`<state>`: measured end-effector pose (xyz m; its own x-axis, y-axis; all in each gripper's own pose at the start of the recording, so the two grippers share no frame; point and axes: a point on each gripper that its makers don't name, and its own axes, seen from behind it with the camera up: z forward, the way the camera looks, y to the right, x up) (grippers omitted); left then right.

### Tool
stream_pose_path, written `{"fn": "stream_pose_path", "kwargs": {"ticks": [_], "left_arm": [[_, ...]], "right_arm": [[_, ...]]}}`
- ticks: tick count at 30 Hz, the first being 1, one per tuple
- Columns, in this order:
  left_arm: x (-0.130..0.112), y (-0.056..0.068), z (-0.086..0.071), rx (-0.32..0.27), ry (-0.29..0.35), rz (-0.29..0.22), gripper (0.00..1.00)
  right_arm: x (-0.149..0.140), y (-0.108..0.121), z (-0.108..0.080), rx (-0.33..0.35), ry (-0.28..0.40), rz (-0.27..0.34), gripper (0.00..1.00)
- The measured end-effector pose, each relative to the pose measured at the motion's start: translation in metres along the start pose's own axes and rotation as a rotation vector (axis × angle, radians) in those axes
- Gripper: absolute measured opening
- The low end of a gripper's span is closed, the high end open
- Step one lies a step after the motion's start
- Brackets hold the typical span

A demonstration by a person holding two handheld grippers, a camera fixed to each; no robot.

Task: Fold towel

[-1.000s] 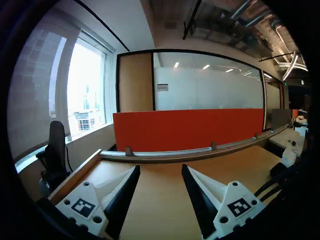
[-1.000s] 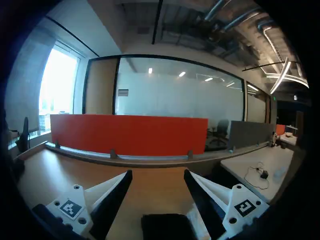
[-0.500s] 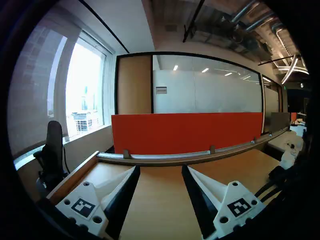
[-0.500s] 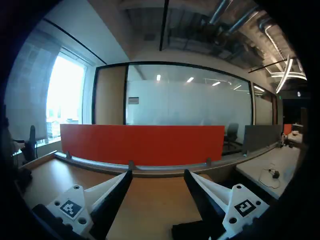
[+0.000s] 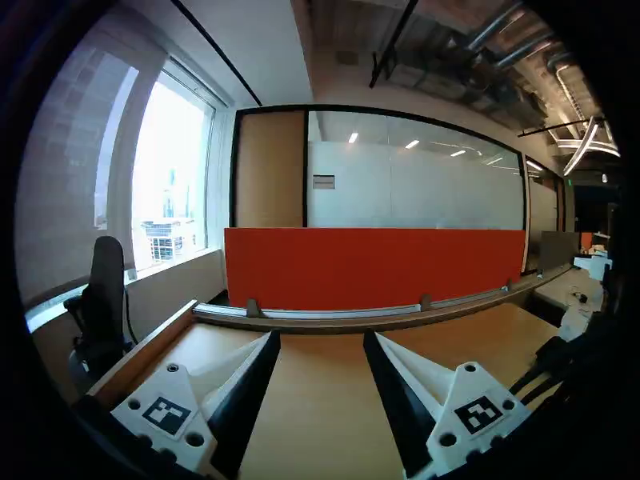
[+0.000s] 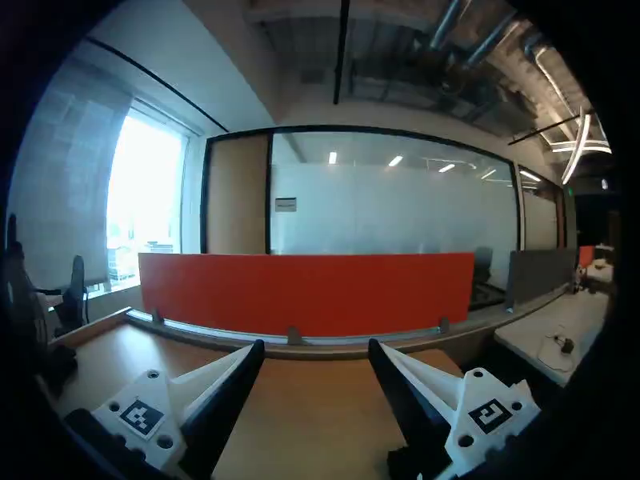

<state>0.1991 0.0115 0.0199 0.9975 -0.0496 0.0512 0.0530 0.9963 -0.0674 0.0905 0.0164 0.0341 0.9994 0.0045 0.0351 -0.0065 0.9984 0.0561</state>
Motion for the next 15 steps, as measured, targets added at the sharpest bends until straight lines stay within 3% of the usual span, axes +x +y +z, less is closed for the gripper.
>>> {"fn": "stream_pose_path", "kwargs": {"ticks": [9,15], "left_arm": [[-0.004,-0.002,-0.001,-0.007,-0.003,0.006,0.76],[-0.009,-0.01,0.0,0.006,0.007,-0.003,0.76]], "right_arm": [[-0.004,-0.009,0.002,-0.003,-0.007,-0.013,1.0],[-0.001,-0.014,0.0,-0.021,-0.002,-0.021,1.0]]}}
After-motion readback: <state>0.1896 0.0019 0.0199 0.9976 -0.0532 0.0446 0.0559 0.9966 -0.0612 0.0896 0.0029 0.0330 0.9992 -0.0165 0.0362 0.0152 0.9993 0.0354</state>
